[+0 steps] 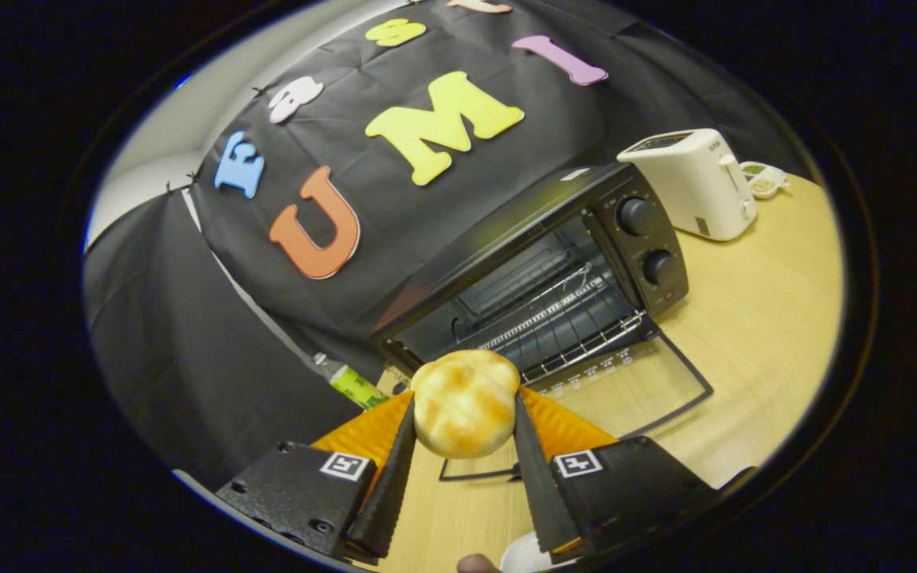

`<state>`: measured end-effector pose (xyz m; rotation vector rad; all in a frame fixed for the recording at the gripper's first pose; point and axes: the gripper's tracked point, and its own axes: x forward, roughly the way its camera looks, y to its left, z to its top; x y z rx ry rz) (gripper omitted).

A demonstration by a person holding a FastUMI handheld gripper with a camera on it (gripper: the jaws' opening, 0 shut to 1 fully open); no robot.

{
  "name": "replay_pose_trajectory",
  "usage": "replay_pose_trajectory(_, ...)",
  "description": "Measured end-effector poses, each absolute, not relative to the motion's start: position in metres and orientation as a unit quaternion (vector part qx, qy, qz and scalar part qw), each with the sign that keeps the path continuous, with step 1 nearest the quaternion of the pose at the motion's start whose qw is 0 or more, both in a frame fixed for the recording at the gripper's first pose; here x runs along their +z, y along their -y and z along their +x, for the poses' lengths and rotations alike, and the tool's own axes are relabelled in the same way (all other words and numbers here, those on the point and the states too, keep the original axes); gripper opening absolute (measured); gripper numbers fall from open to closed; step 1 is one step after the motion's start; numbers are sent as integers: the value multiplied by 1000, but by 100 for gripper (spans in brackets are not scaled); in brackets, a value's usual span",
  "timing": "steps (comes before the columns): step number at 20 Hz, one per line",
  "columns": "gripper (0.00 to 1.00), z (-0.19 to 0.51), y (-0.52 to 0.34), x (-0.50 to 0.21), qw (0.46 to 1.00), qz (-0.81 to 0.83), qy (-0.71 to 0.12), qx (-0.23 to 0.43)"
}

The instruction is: Open the toaster oven, put the food inside, and close the toaster oven door.

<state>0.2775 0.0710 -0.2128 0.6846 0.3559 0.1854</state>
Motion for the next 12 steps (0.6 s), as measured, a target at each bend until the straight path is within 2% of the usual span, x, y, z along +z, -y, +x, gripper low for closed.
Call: replay_pose_trajectory(12,70,377,-52,-250,935,309,-172,-1)
